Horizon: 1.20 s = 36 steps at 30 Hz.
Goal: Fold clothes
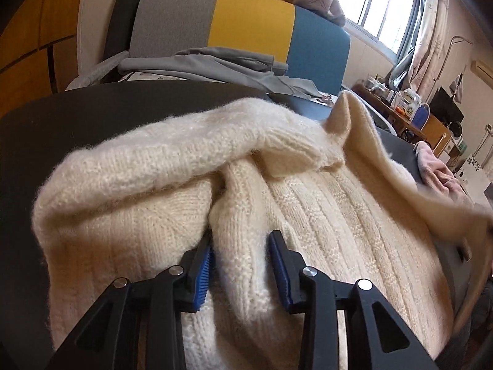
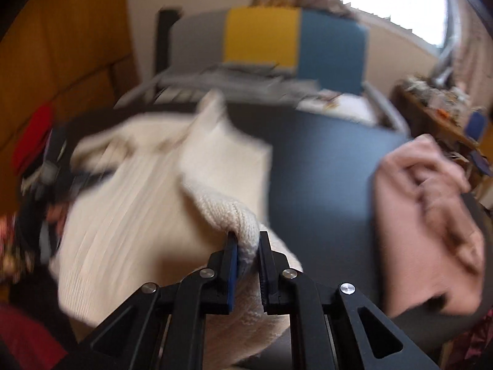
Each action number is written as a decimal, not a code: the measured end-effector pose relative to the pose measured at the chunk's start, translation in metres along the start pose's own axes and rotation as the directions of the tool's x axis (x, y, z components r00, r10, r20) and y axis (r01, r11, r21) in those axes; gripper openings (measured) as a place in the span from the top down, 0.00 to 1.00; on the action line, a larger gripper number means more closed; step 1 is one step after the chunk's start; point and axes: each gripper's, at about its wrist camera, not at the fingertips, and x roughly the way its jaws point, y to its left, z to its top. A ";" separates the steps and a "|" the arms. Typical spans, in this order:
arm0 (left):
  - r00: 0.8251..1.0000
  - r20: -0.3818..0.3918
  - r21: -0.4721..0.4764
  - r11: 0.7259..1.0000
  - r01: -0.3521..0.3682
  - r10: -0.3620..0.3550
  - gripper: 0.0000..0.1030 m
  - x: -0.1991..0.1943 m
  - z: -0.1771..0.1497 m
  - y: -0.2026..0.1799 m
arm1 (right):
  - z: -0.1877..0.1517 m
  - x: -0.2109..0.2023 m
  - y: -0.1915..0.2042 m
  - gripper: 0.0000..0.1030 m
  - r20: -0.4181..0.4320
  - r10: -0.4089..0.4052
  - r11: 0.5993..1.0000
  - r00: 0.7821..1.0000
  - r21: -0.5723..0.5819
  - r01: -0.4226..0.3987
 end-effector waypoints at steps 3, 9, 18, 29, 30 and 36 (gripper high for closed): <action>1.000 0.009 -0.009 1.000 0.014 -0.014 0.66 -0.001 -0.001 0.003 | 0.041 0.001 -0.043 0.88 0.043 -0.080 0.995 0.996 0.059 0.077; 0.999 0.018 -0.018 0.999 0.031 -0.030 0.66 -0.002 -0.005 0.008 | 0.062 0.063 -0.135 0.87 -0.063 -0.244 0.955 0.968 0.161 0.251; 0.999 0.024 -0.017 0.999 0.039 -0.039 0.65 -0.001 -0.003 0.009 | 0.055 0.077 -0.092 0.48 0.097 -0.456 0.886 0.885 0.139 0.442; 0.991 0.033 -0.082 0.988 0.134 -0.132 0.65 -0.024 0.003 0.024 | 0.035 0.161 0.128 0.45 -0.045 0.093 0.964 0.995 -0.247 -0.101; 0.990 0.046 -0.089 0.987 0.137 -0.133 0.65 -0.033 0.003 0.028 | 0.034 0.171 0.134 0.45 -0.064 0.081 0.963 0.995 -0.253 -0.095; 0.994 0.090 -0.079 0.994 0.077 -0.070 0.64 -0.100 -0.019 0.067 | 0.041 0.187 0.121 0.37 -0.068 0.059 0.975 0.996 -0.212 -0.072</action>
